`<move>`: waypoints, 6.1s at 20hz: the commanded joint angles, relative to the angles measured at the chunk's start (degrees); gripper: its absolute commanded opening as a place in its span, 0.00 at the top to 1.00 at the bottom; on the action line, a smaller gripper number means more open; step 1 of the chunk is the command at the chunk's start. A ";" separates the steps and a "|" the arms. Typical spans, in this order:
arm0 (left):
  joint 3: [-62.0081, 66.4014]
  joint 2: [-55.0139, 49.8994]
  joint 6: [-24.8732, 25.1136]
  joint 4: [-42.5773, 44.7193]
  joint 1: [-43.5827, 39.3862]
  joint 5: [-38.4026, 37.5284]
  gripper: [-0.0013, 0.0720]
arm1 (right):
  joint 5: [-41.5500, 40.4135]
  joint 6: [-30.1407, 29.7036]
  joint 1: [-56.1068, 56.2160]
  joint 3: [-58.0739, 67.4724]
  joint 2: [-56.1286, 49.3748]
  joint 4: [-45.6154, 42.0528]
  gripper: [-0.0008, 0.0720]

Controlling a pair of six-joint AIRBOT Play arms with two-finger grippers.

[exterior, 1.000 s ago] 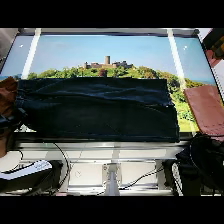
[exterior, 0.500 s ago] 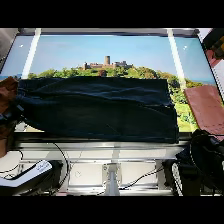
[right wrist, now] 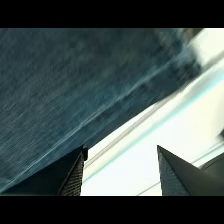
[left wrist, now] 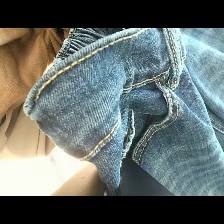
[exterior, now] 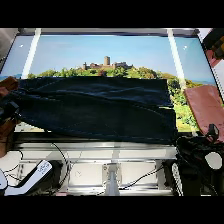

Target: Fold the clothes and pants, and hang the long-sleeved shirts on hangers.

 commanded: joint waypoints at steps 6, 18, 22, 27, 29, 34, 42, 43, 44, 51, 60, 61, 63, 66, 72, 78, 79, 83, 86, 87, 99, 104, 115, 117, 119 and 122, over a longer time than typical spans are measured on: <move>0.04 0.28 0.02 0.02 -0.04 3.58 0.90 | 0.09 4.04 0.00 -1.09 -20.39 6.08 0.09; 0.04 0.28 0.02 0.02 -0.04 3.34 0.90 | -14.56 8.76 0.00 -1.60 -35.23 -1.31 0.19; 0.04 0.28 0.02 0.02 -0.04 3.34 0.90 | -17.97 12.24 0.00 -3.23 -37.16 -1.38 0.19; 0.04 0.28 0.02 0.02 -0.04 3.34 0.90 | -24.09 12.00 0.00 -5.46 -37.13 -1.75 0.22; 0.04 0.28 0.00 0.02 -0.04 3.34 0.90 | -28.09 11.47 0.02 -5.46 -37.11 -1.66 0.23; 0.04 0.28 0.00 0.00 -0.07 3.34 0.90 | -29.35 11.43 0.11 -5.18 -37.07 -1.90 0.79; 0.09 0.31 0.02 -0.85 -0.09 3.39 0.90 | -25.44 0.90 0.11 3.67 -29.57 -4.66 0.96; 0.09 0.39 0.02 -1.81 -0.09 3.39 0.90 | -23.65 0.90 0.11 5.46 -29.46 -4.68 0.96; 0.09 0.63 0.02 -2.99 -0.09 3.39 0.90 | -22.62 0.90 0.11 7.02 -29.44 -4.46 0.96; 2.97 7.61 -0.07 -6.62 -0.11 3.39 0.90 | -26.56 -2.05 0.11 20.48 -29.44 -1.09 0.96; 7.61 6.47 -7.74 -6.10 -6.45 10.88 0.90 | -41.77 -2.10 0.11 22.75 -39.10 0.44 0.96; 7.61 5.01 -8.57 -6.14 -7.61 12.94 0.90 | -45.29 -2.10 0.11 22.75 -41.42 1.53 0.96; 7.85 1.77 -9.73 -6.16 -9.70 17.09 0.90 | -51.23 -2.10 0.13 22.75 -45.68 4.00 0.96; 9.64 -3.48 -9.75 -6.16 -12.44 18.29 0.90 | -57.99 -3.96 1.03 23.37 -51.65 7.48 0.96; 12.83 -12.17 -13.09 -6.21 -16.39 25.44 0.90 | -65.92 -4.79 5.11 32.11 -66.29 6.56 0.96; 16.92 -18.03 -13.81 -6.21 -19.85 30.93 0.90 | -72.63 -0.11 5.09 41.29 -78.58 7.87 0.96; 17.31 -18.99 -14.40 -6.21 -19.96 31.04 0.90 | -72.89 2.08 5.11 41.83 -80.15 7.89 0.96; 17.42 -22.29 -19.39 -6.21 -19.98 32.61 0.90 | -76.61 9.70 5.11 42.21 -84.17 7.89 0.96; 17.49 -24.24 -21.70 -6.67 -20.48 33.42 0.90 | -77.96 9.70 5.11 42.21 -85.55 7.91 0.96; 17.62 -24.79 -21.73 -6.64 -21.05 33.88 0.90 | -78.66 9.70 5.14 42.21 -85.96 7.98 0.96; 18.67 -28.70 -24.63 -6.62 -27.17 45.97 0.90 | -86.86 9.64 8.04 45.57 -89.81 8.31 0.96; 18.67 -28.81 -25.16 -6.62 -27.12 51.17 0.90 | -89.15 10.75 6.91 46.01 -90.60 9.53 0.96; 18.67 -29.00 -29.44 -6.60 -27.17 57.42 0.90 | -93.46 10.71 6.19 46.10 -90.66 10.82 0.96; 18.67 -29.00 -29.44 -6.58 -27.21 57.42 0.90 | -93.50 10.67 6.19 46.31 -90.66 10.80 0.96; 18.67 -29.03 -29.42 -6.51 -27.23 57.40 0.88 | -93.50 10.62 6.19 46.36 -90.68 10.73 0.96; 18.67 -28.98 -29.40 -5.95 -27.23 56.54 0.01 | -93.46 10.47 6.29 46.36 -90.66 9.44 0.13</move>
